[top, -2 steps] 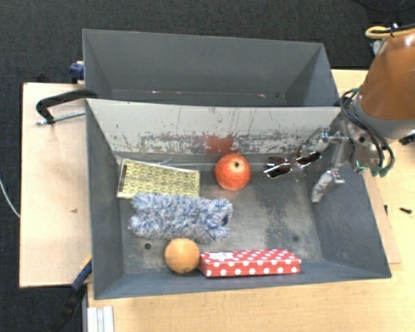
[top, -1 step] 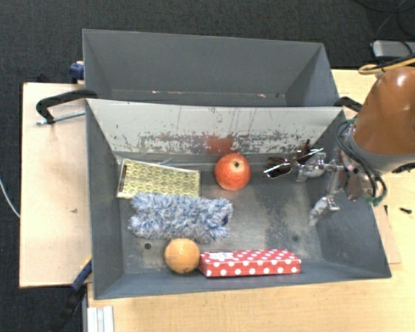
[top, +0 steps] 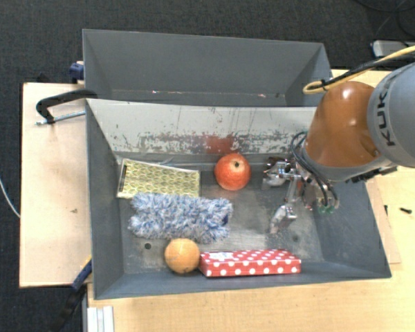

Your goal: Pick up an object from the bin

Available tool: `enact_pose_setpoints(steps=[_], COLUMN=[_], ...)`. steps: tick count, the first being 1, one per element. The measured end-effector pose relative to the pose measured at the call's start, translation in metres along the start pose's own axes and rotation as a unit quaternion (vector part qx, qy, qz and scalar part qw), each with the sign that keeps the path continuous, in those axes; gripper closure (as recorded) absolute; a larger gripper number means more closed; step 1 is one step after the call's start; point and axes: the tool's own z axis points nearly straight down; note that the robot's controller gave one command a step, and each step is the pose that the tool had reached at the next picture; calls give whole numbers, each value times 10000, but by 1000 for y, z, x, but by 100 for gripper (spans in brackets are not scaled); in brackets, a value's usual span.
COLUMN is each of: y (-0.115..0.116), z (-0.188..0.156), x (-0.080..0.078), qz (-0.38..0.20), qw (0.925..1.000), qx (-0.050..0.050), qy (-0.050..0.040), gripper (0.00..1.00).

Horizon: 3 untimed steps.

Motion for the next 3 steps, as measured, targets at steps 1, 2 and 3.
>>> enact_pose_setpoints(steps=[1, 2, 3], y=[-10, 37, 81], z=[34, 29, 32], x=[-26, 0, -20], qz=[-27, -50, -121], qw=[10000, 10000, 9998], qx=[-4, 10, 26], qy=[-34, -6, 137], gripper=[0, 0, 0])
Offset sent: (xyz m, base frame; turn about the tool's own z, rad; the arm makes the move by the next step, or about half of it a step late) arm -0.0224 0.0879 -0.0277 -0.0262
